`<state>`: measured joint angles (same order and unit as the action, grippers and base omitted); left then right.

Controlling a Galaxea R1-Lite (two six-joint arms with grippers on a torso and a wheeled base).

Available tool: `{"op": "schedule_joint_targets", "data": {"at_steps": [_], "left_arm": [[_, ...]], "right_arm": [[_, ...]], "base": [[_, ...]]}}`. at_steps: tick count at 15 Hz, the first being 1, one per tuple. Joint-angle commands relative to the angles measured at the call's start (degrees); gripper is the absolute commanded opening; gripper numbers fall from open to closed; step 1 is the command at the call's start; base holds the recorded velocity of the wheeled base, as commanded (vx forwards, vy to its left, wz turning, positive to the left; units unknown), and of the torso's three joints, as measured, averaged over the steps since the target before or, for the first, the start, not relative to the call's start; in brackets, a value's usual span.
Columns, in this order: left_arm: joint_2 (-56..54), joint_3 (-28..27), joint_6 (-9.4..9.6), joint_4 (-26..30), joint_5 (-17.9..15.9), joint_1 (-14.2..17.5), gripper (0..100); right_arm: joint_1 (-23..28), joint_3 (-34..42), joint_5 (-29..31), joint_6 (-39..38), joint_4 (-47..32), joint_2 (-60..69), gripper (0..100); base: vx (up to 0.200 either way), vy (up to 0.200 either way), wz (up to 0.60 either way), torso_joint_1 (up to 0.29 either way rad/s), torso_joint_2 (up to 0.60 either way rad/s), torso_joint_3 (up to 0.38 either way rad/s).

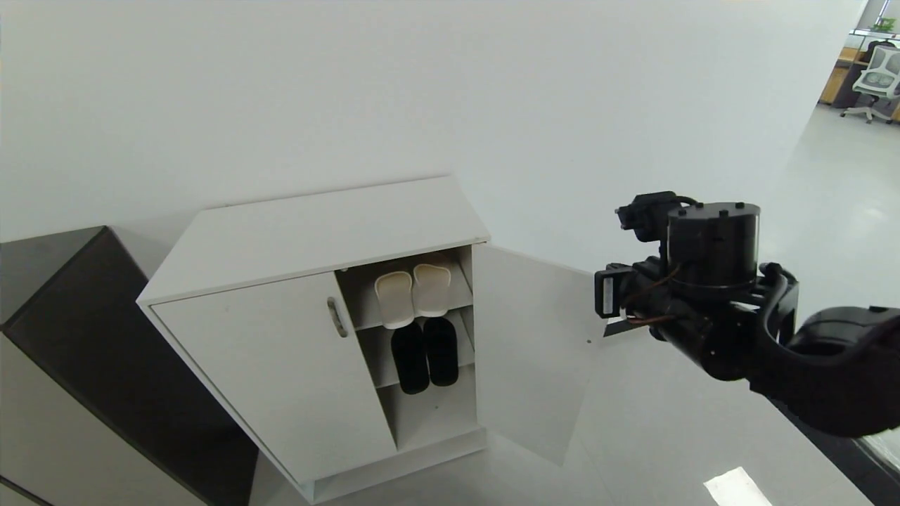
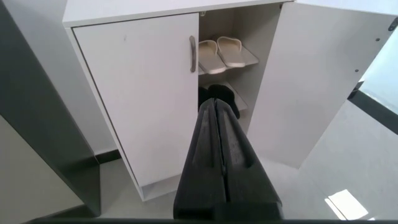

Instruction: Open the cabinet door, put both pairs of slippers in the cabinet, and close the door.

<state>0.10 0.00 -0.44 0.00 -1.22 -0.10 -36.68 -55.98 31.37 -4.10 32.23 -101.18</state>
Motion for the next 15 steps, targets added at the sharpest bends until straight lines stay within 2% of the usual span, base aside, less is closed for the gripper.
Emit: {"op": "schedule_joint_targets", "data": {"at_steps": [1,3,7,11,15], "left_arm": [[0.0,0.0,0.00,0.0,0.0,0.0,0],[0.0,0.0,0.00,0.0,0.0,0.0,0],[0.0,0.0,0.00,0.0,0.0,0.0,0],[0.0,0.0,0.00,0.0,0.0,0.0,0],[0.0,0.0,0.09,0.0,0.0,0.0,0]], "right_arm": [[6.8,-12.0,-4.0,-3.4,-7.8,-7.0,0],[9.2,-18.2,-7.2,-5.5,-11.6,-10.7,0],[13.7,-29.3,-9.1,-5.7,-11.3,-20.8,0],[15.1,-34.5,-10.2,-5.7,-11.3,-26.4,0],[15.2,-36.0,-10.4,-5.8,-11.3,-28.6,0]], "base": [[0.000,0.000,0.00,0.000,0.00,0.000],[0.000,0.000,0.00,0.000,0.00,0.000],[0.000,0.000,0.00,0.000,0.00,0.000],[0.000,0.000,0.00,0.000,0.00,0.000],[0.000,0.000,0.00,0.000,0.00,0.000]]}}
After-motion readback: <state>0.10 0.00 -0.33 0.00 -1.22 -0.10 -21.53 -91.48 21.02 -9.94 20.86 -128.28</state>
